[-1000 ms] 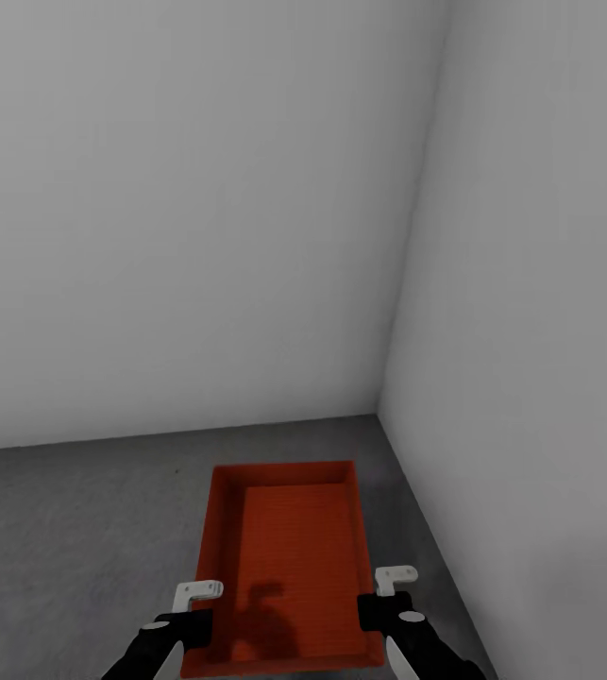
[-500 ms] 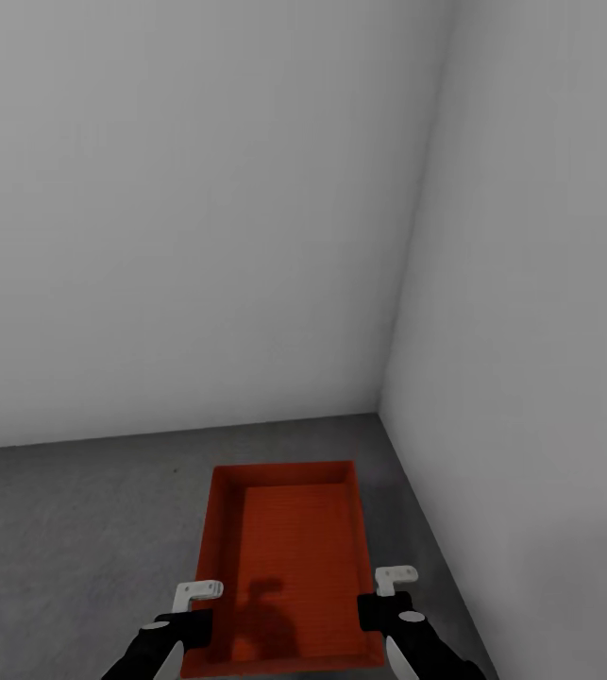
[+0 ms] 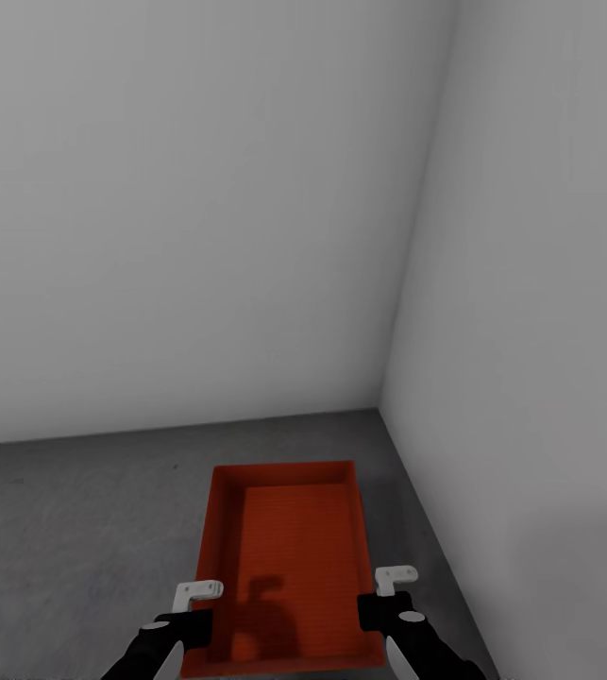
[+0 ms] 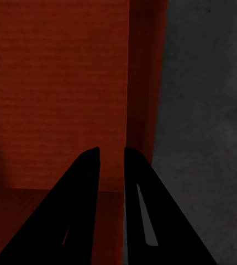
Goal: Move the two storage containers from the living room to the garage. In the garage, place one container on the floor and stack the other container on top of it (either order is fine).
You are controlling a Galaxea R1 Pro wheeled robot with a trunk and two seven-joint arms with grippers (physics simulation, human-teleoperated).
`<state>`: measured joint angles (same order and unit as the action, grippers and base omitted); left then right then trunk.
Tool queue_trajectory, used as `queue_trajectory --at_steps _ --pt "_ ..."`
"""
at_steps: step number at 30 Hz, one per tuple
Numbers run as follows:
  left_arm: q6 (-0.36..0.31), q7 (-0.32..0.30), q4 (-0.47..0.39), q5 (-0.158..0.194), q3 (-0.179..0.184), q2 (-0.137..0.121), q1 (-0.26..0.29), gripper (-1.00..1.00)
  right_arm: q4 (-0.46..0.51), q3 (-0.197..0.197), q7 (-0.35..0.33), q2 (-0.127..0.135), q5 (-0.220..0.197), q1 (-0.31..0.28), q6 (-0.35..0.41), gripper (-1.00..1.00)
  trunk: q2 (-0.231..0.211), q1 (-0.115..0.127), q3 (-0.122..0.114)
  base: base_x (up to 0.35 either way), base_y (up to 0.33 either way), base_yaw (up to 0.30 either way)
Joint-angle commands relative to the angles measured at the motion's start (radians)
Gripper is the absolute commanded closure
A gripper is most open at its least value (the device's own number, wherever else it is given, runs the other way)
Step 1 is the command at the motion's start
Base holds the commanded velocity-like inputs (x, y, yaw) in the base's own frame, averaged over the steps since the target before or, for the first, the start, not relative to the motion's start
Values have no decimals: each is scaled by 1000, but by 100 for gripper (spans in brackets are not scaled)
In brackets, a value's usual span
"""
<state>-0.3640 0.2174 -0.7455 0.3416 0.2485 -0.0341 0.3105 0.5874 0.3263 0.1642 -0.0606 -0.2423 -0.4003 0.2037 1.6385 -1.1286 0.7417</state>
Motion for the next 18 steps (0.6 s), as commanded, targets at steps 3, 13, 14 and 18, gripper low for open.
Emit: queue_trajectory --at_steps 3,13,14,18 --pt "0 10 -43 25 9 -1 1 100 0 10 5 1 -22 0 3 100 1 0 4 0 0 0" --pt "0 10 -43 25 9 -1 1 100 0 10 5 1 -22 0 4 100 1 0 11 3 0 0" --pt "0 10 -43 25 9 -1 1 100 0 10 5 1 -22 0 4 100 1 0 12 65 0 0" --pt "0 10 -43 25 9 -1 1 100 0 10 5 1 -22 0 4 100 1 0 14 178 0 0"
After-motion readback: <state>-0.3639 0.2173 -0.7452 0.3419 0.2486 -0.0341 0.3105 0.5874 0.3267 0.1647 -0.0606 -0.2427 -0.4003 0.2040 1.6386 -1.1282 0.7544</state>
